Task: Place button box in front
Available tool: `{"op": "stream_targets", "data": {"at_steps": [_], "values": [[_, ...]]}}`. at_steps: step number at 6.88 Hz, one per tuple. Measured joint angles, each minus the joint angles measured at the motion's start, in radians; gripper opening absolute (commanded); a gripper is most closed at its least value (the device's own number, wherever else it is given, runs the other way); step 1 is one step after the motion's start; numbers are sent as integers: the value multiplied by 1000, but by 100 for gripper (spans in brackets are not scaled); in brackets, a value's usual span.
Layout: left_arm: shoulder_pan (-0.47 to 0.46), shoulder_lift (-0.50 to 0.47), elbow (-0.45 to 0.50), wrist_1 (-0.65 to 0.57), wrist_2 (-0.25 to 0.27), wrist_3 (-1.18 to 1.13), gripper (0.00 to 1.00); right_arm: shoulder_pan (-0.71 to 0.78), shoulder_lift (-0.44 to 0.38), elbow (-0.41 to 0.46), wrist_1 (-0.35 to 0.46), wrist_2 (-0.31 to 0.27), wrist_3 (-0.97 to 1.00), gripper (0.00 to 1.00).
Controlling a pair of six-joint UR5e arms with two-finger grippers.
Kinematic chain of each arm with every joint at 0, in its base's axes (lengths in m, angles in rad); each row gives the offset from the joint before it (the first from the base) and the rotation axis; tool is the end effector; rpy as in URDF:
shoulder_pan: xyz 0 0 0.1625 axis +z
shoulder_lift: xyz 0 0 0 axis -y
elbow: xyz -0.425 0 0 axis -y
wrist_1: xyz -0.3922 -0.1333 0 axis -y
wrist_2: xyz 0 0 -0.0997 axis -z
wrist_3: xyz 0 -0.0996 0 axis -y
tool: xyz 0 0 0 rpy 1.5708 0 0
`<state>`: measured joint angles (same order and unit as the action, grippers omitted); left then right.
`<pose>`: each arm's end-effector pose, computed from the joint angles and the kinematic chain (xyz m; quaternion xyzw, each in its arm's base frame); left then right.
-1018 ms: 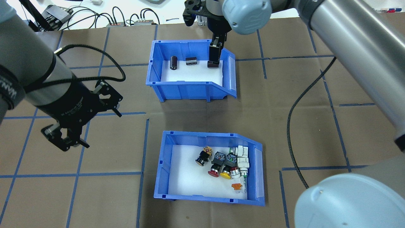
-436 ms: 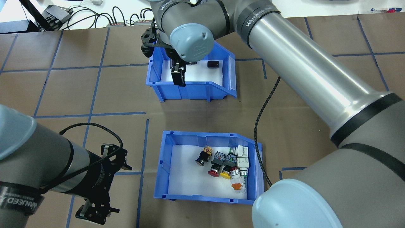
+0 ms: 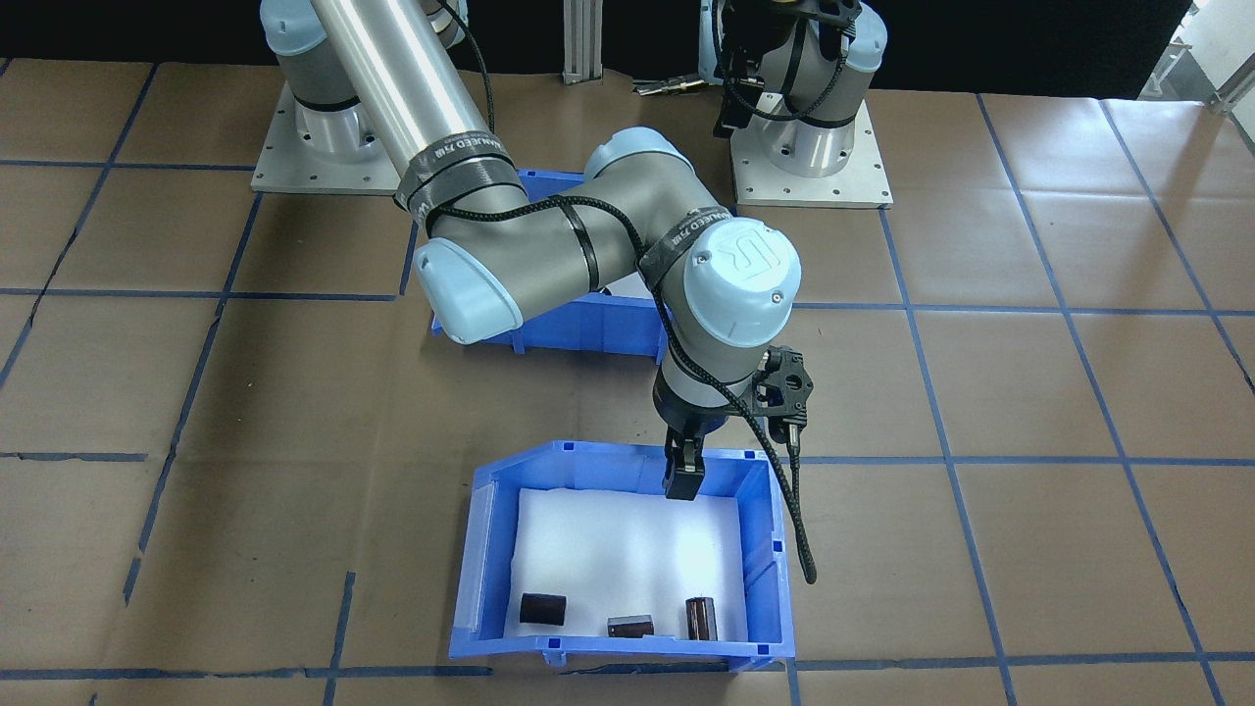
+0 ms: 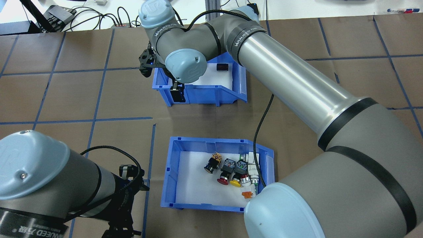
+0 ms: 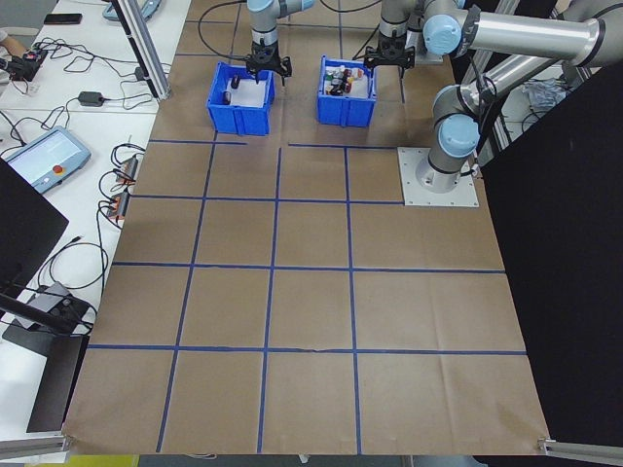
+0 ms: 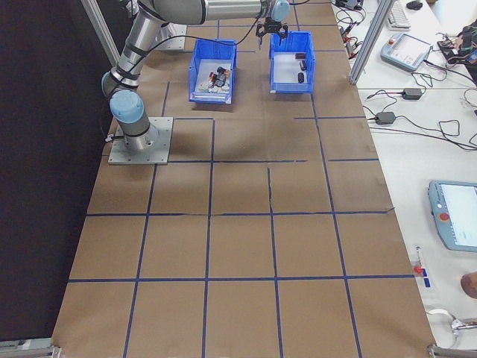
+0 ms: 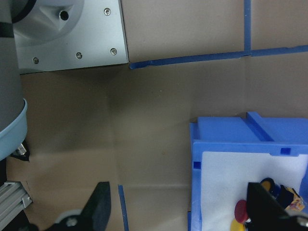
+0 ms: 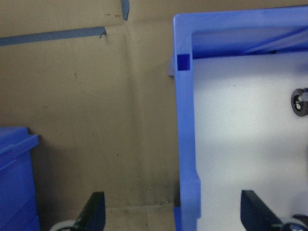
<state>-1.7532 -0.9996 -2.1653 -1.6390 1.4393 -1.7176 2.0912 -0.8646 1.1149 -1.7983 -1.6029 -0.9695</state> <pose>-0.1897 -0.2218 0.4035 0.6943 -0.7152 -0.0799 0.0011 0.4874 -0.5888 0.2869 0.6779 -0.7349 -0.0147 0.0131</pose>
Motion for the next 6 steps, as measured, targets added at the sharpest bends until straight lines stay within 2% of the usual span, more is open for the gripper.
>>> {"op": "stream_targets", "data": {"at_steps": [2,3,4,6], "values": [[-30,-27,-18,59,-21,-117,99,-9,14,38,-40,-18,-5,100],[-59,-61,-23,114,-23,-134,99,-14,12,72,-95,-24,-3,96],[-102,-97,-26,169,-20,-149,99,-14,8,96,-143,-27,1,75],[-185,-163,-28,229,-16,-208,99,-11,3,104,-171,-39,4,33]]}}
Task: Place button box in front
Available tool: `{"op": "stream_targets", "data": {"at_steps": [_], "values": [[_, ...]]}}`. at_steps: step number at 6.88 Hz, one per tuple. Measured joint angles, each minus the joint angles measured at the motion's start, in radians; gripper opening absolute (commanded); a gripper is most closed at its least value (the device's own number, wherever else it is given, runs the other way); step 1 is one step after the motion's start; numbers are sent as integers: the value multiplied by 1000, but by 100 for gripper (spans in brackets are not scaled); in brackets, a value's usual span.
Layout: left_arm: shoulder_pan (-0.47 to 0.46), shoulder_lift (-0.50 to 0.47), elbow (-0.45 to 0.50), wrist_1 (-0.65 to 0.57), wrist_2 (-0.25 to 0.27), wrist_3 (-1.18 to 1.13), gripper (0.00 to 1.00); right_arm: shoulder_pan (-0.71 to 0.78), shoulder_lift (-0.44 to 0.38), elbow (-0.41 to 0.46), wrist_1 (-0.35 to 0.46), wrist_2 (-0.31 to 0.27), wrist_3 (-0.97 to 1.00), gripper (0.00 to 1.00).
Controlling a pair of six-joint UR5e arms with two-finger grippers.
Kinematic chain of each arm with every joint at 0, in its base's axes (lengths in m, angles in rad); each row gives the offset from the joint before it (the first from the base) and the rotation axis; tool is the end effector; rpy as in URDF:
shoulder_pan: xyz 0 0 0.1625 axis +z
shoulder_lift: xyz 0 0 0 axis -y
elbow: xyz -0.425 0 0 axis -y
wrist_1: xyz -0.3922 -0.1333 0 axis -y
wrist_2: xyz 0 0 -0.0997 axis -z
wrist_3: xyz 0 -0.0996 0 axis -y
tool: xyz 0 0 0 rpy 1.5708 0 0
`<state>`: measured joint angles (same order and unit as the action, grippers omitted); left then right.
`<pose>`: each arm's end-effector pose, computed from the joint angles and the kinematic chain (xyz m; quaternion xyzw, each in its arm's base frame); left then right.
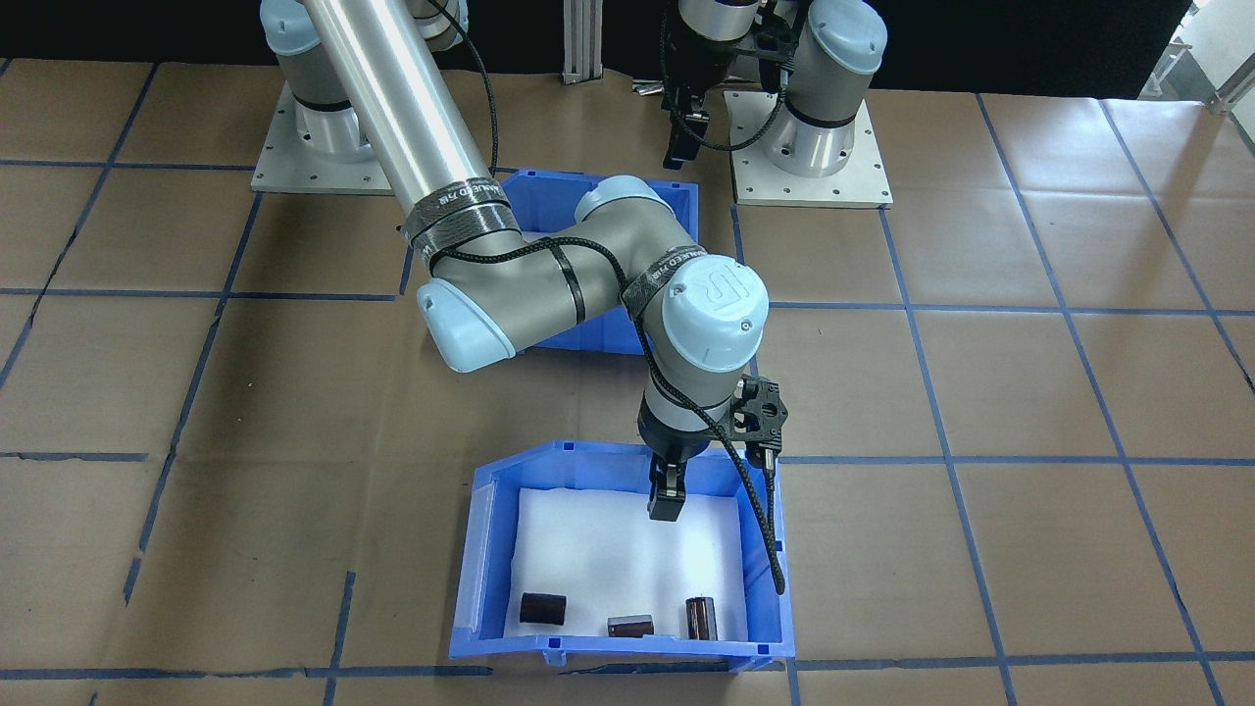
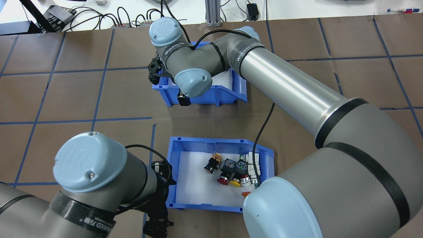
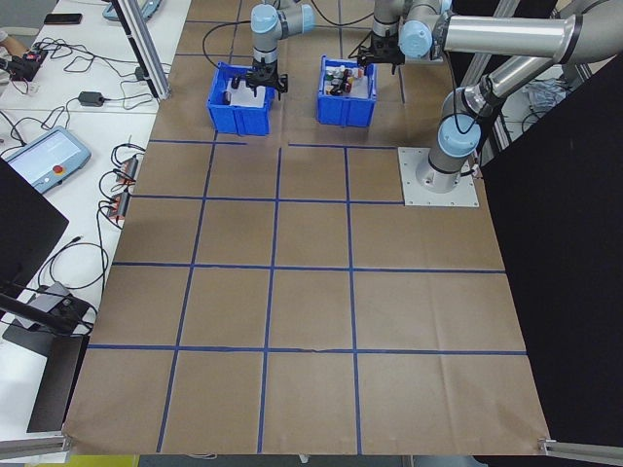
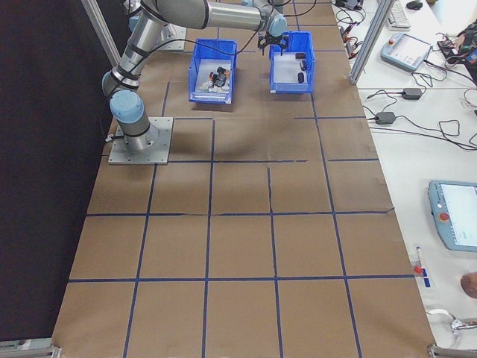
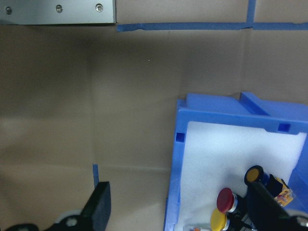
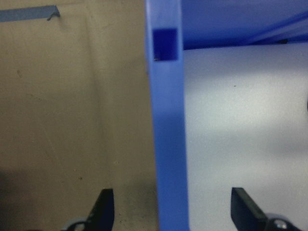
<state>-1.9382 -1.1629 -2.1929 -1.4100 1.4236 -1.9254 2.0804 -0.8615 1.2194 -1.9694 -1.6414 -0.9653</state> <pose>-0.2490 -0.2352 0.3656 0.7018 -0.7081 -0.0779 0.0060 0.4750 -0.5912 0.2524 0.6713 -0.7401 0.0118 0.0390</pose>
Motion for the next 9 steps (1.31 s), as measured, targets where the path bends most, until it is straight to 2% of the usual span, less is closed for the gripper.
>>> {"op": "stream_targets", "data": {"at_steps": [2,4,8,9], "values": [[-76,-42,-30,69,2,-105,99,1,-17,-3,5,-34,-1,2],[-104,-64,-112,206,2,-160,99,0,-37,-4,8,-45,-5,1],[-135,-154,-136,321,1,-182,99,-90,-113,1,27,-83,-69,0],[-152,-181,-138,354,2,-193,90,-139,-140,3,54,-87,-133,0]]}}
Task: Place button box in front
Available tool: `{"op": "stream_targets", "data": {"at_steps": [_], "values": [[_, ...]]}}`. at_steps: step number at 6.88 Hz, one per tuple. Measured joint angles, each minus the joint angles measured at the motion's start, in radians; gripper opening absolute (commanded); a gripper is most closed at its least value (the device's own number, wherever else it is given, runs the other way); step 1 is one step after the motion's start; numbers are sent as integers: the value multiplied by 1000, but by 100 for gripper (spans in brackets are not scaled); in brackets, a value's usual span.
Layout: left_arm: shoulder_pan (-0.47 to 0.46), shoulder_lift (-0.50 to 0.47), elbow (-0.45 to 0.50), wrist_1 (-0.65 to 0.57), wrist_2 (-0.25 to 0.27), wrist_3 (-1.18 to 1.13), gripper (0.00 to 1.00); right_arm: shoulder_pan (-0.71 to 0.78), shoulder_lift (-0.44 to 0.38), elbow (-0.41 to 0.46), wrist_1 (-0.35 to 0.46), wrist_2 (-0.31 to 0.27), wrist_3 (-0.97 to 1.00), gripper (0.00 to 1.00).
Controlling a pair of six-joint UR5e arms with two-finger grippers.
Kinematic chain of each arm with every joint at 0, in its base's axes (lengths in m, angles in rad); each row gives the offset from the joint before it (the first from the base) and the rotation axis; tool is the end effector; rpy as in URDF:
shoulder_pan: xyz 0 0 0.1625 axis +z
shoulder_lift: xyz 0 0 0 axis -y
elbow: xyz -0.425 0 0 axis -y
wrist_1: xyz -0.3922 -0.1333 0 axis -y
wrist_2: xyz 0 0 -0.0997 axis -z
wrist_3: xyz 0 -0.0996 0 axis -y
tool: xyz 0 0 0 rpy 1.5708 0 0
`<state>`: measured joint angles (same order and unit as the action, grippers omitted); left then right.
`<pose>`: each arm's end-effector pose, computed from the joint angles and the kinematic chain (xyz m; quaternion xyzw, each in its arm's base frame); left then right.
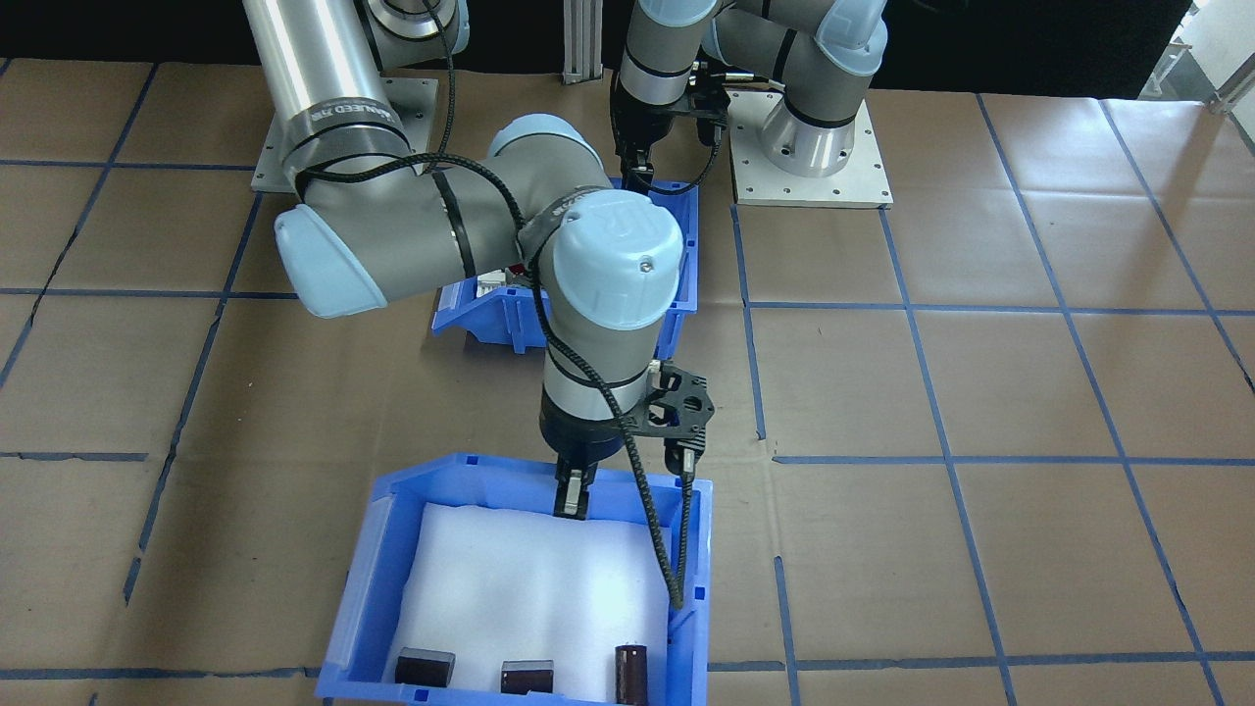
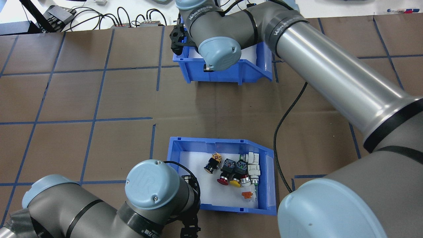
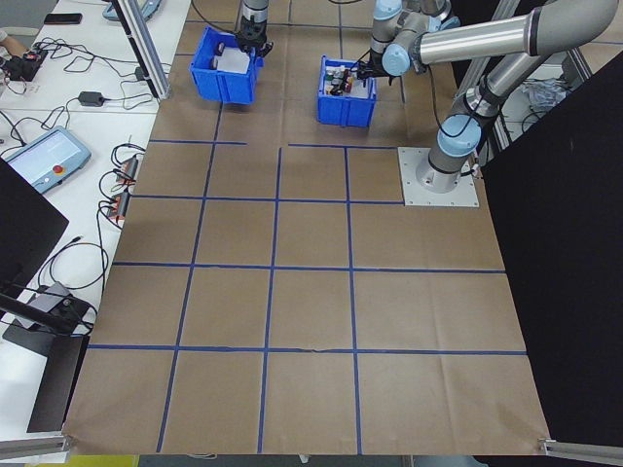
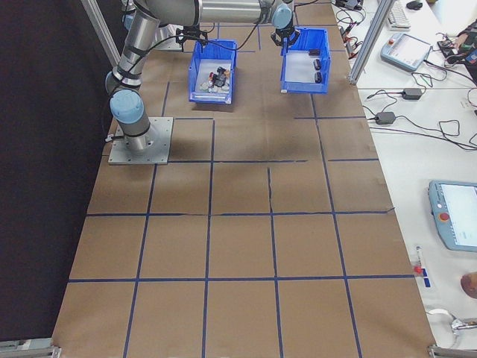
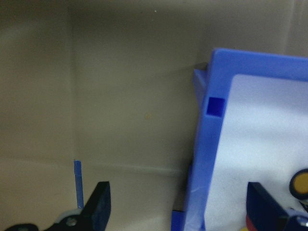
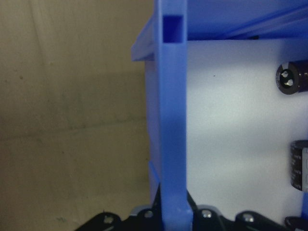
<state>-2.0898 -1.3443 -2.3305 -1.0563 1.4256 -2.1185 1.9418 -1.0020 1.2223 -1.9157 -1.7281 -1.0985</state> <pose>-0.2970 -0.2221 0.2769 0.7157 -0.6945 -0.0726 0.0091 0.3717 -0.6309 0.3497 0.6634 -0.7415 0.0301 0.0954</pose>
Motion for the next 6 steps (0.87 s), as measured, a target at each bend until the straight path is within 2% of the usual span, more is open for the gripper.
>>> {"op": "stream_targets", "data": {"at_steps": [2,3,4,6], "values": [[-23,-33,-9,25,2,-3,85,-114,-56,24,40,0,-180,0],[-30,-48,-11,32,8,-3,79,-177,-94,61,46,4,-275,0],[-32,-68,-12,51,14,-3,57,-249,-144,112,48,9,-375,0],[-35,-94,-13,116,23,-7,4,-397,-259,234,47,35,-572,0]]}}
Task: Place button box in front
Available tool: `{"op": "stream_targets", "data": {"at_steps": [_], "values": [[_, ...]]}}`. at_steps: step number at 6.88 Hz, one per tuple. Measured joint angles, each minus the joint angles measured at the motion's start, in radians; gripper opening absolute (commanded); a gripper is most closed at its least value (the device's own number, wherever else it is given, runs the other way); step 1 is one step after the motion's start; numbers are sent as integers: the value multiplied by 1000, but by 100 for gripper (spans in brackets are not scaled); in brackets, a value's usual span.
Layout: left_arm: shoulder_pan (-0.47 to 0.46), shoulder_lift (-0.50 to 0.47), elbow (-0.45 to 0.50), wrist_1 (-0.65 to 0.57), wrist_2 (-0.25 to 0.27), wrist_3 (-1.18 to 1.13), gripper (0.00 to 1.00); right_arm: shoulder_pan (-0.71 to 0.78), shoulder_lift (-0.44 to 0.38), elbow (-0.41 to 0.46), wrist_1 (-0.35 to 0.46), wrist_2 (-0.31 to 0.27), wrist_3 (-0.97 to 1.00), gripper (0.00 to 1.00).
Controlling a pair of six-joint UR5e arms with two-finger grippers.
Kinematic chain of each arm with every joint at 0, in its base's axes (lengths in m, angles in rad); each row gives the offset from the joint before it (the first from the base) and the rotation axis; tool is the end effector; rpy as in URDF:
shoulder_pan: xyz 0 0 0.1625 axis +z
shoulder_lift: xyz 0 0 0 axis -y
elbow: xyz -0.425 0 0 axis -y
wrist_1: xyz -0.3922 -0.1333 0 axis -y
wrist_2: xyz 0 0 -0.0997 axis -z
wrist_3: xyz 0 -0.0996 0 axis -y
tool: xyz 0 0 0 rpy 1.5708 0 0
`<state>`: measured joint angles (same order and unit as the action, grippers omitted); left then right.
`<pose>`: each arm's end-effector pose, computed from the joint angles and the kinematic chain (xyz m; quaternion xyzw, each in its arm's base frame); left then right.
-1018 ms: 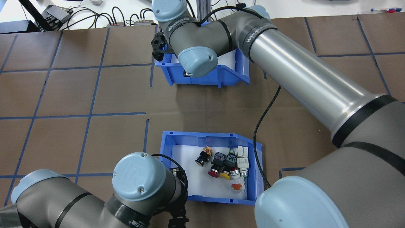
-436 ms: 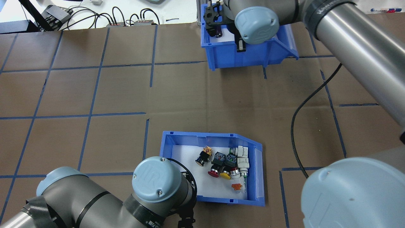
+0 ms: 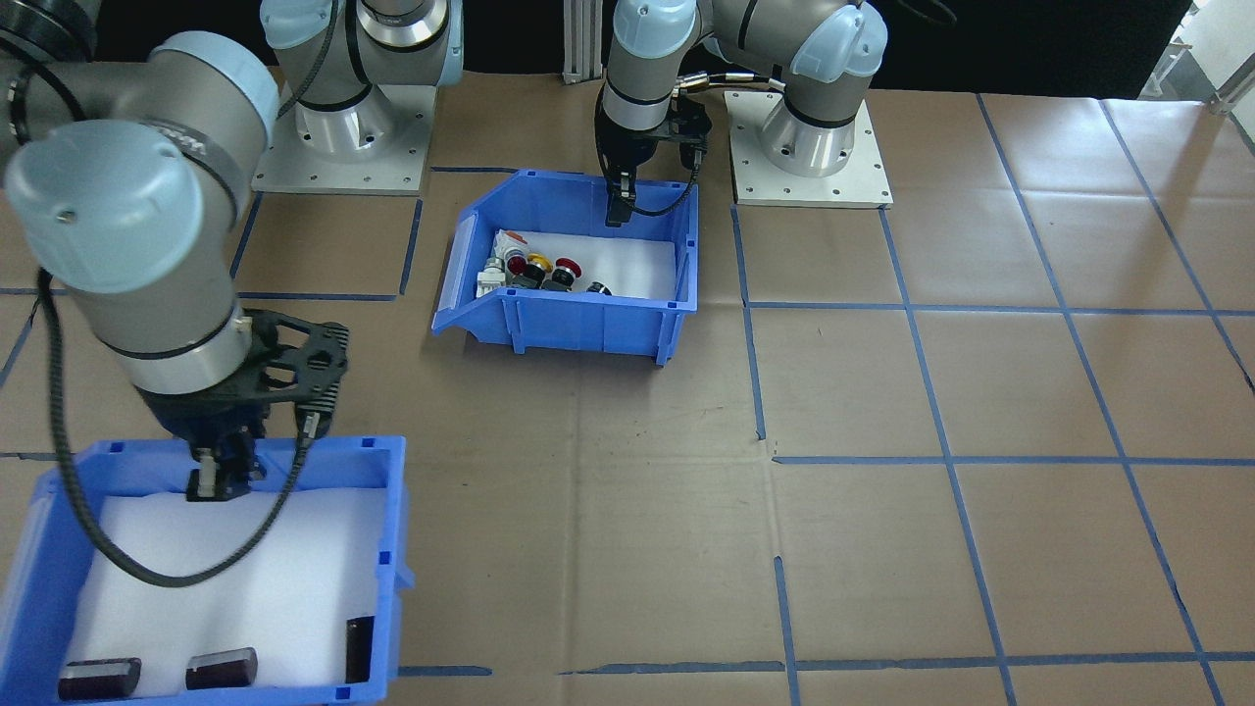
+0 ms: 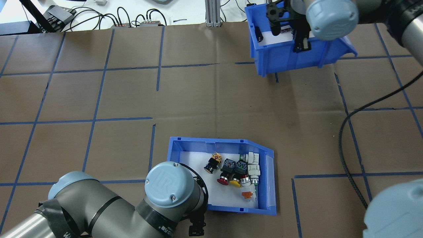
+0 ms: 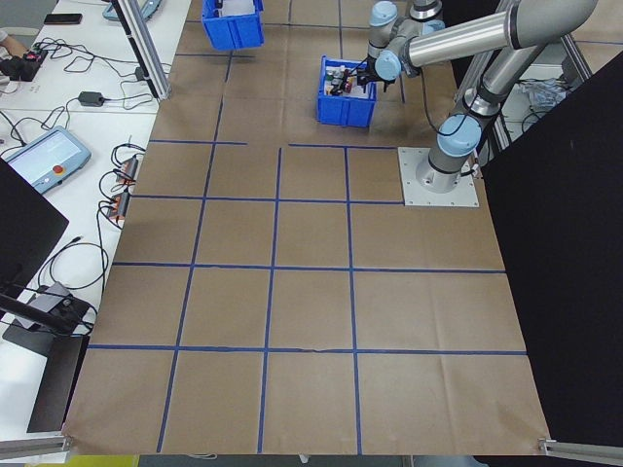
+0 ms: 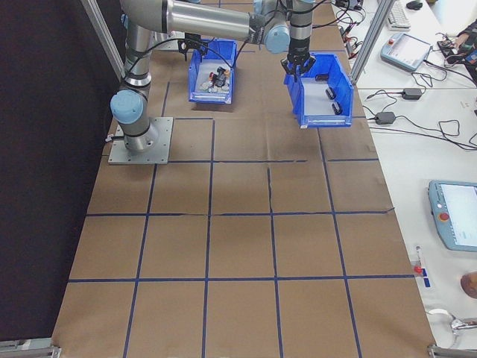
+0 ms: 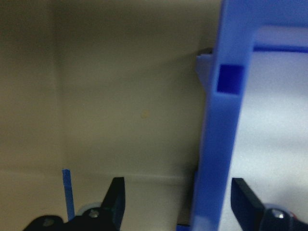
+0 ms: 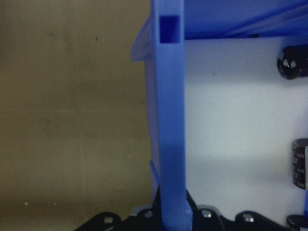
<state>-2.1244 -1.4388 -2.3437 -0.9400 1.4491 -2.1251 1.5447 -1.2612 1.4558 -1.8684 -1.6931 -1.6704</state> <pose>-0.3114 -0.2273 0.2494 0.7063 -0.7053 -0.0603 0.0090 0.1048 -0.6266 0.4034 0.7281 -0.6808 -0.0118 0.0789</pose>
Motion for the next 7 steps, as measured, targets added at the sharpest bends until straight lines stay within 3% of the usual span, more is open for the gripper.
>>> {"op": "stream_targets", "data": {"at_steps": [4,5,7], "values": [[12,54,-48,180,27,64,0,-309,-268,272,-1,113,-254,0],[65,98,-36,146,61,142,0,-342,-348,350,-5,125,-269,0],[292,175,34,-44,69,367,0,-368,-448,445,-20,134,-277,1]]}}
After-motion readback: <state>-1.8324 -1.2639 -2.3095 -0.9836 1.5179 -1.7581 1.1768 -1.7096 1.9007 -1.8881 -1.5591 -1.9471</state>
